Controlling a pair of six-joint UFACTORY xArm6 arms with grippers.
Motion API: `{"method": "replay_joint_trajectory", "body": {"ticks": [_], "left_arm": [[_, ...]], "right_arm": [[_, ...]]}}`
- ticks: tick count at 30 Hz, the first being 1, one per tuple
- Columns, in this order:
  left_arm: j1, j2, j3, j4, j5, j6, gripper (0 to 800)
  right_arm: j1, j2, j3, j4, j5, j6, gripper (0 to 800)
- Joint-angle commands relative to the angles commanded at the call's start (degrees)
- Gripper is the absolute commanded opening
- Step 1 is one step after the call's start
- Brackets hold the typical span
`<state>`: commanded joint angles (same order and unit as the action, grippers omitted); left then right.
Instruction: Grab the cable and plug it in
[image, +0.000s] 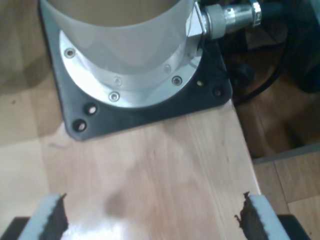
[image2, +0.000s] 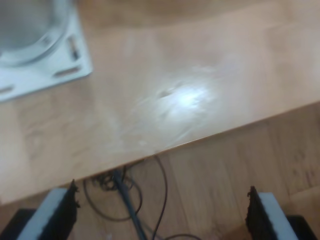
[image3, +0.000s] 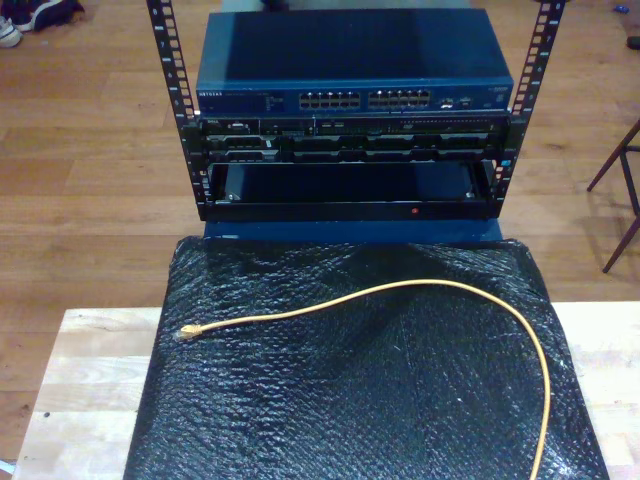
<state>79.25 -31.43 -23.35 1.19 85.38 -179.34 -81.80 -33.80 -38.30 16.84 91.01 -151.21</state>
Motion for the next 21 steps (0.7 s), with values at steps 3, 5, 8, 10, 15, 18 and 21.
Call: {"method": "replay_joint_trajectory", "body": {"ticks": [3,5,8,10,15,18,21], "left_arm": [[-2.37,0.0,-3.16,-1.93,3.6,-2.11,800],[-4.57,0.09,-5.01,-2.99,5.71,-3.6,800],[-7.12,0.0,-7.12,-3.16,7.74,-6.95,800],[-8.7,0.0,-8.18,-3.78,8.44,-9.23,800],[-11.69,0.09,-9.49,-6.24,9.32,-12.92,800],[-11.96,0.09,-9.67,-6.42,9.49,-14.24,800],[-13.1,0.0,-9.67,-6.86,10.11,-14.86,800]], "right_arm": [[1.76,0.0,-1.05,1.58,0.18,3.96,800],[2.81,0.0,-1.49,2.64,0.26,5.63,800],[4.13,0.09,-2.37,4.22,1.67,8.09,800],[4.57,0.09,-3.08,5.27,3.43,9.49,800],[5.01,1.14,-5.1,8.44,7.74,10.46,800],[5.8,3.25,-7.65,9.85,11.78,13.19,800],[8.18,6.86,-10.73,11.16,15.3,14.33,800]]}}
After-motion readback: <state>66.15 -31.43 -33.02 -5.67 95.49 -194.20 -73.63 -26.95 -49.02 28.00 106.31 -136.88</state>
